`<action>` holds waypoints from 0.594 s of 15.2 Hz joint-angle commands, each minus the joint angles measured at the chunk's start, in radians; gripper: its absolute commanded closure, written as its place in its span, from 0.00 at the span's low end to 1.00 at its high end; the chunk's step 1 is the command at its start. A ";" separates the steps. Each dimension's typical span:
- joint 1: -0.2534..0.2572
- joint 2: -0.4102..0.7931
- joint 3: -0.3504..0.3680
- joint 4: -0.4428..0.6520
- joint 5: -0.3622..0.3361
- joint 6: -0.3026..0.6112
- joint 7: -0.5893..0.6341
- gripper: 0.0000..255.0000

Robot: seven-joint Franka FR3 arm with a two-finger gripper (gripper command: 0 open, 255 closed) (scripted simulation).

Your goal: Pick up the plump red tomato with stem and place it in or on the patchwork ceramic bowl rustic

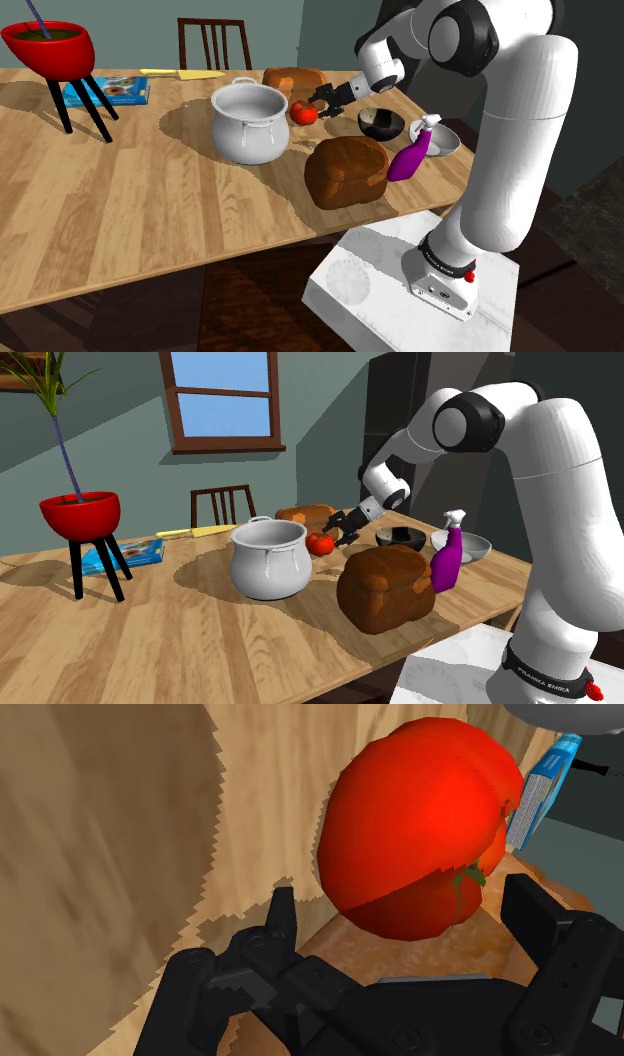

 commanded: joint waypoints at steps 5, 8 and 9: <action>0.000 0.001 0.000 0.000 0.001 0.000 0.000 1.00; 0.000 0.000 0.000 0.000 0.001 0.001 0.000 1.00; 0.000 0.001 0.000 0.001 0.001 0.000 0.000 1.00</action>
